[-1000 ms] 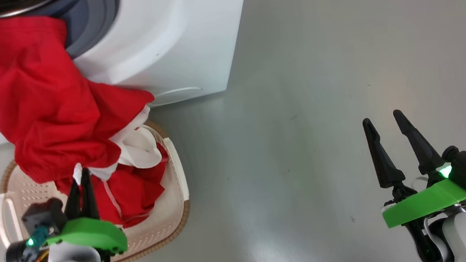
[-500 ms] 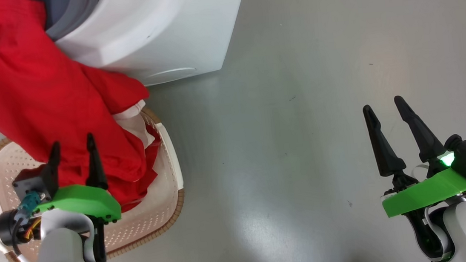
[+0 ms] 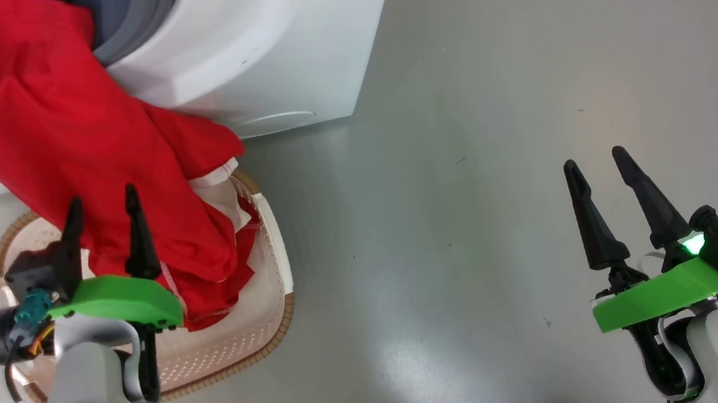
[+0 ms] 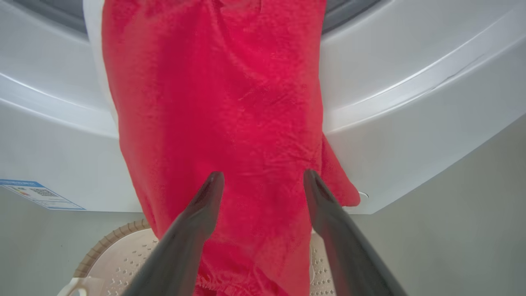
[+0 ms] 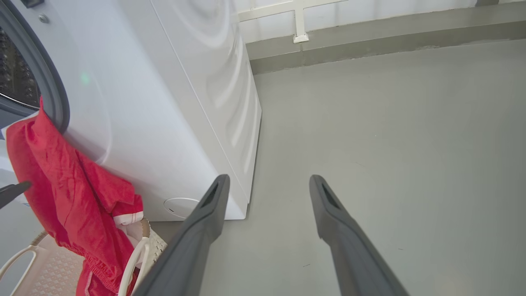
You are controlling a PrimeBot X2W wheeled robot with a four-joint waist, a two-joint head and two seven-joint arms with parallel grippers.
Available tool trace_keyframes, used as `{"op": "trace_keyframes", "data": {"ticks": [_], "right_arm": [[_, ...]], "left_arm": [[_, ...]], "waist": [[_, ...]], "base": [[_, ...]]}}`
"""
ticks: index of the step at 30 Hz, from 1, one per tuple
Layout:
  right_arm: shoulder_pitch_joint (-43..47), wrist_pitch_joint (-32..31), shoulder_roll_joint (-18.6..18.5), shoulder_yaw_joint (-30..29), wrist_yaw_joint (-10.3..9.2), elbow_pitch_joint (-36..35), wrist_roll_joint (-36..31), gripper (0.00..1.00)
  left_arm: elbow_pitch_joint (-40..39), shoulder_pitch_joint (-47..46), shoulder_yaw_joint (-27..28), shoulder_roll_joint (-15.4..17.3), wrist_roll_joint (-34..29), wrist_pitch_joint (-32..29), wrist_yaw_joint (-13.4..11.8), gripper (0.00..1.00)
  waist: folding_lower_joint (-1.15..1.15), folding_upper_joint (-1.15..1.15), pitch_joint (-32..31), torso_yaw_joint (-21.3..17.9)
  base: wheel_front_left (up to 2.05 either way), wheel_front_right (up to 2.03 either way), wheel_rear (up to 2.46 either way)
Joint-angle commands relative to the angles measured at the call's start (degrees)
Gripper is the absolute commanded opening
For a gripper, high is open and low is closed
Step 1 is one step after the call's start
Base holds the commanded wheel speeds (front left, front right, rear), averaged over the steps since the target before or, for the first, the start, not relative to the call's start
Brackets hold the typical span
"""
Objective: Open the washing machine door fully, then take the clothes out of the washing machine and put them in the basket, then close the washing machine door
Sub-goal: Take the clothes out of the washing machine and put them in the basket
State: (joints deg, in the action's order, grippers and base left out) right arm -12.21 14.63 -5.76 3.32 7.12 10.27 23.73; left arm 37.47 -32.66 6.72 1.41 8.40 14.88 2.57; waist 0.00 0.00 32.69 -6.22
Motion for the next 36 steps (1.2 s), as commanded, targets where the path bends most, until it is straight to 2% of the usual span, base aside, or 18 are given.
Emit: {"op": "trace_keyframes", "data": {"ticks": [1, 16, 29, 36], "right_arm": [[0.0, 0.4, -0.8, 0.9, 0.36, -1.1, -0.1, 1.0], [1.1, 0.4, -1.6, 0.5, 0.36, -1.0, -0.3, 1.0], [2.0, 0.4, -1.6, 0.7, 0.36, -0.8, -0.2, 1.0], [1.8, 0.4, -1.5, 1.0, 0.36, -0.8, -0.1, 1.0]], "left_arm": [[-2.0, 2.2, 0.9, 1.5, 0.4, 0.1, 0.2, 1.0], [-16.5, 10.1, -1.2, 1.5, 0.4, 0.1, -1.0, 1.0], [-29.7, 22.1, -3.7, 1.5, 3.8, 0.1, -5.2, 1.0], [-31.7, 23.6, -5.4, 1.5, 4.6, 0.1, -6.8, 1.0]], "waist": [[0.0, 0.0, -0.3, 0.3], [0.0, 0.0, -3.1, 2.2], [0.0, 0.0, -5.3, 2.6], [0.0, 0.0, -4.9, 2.5]], "base": [[0.0, 0.0, 0.0], [0.0, 0.0, 0.0], [0.0, 0.0, 0.0], [0.0, 0.0, 0.0]]}}
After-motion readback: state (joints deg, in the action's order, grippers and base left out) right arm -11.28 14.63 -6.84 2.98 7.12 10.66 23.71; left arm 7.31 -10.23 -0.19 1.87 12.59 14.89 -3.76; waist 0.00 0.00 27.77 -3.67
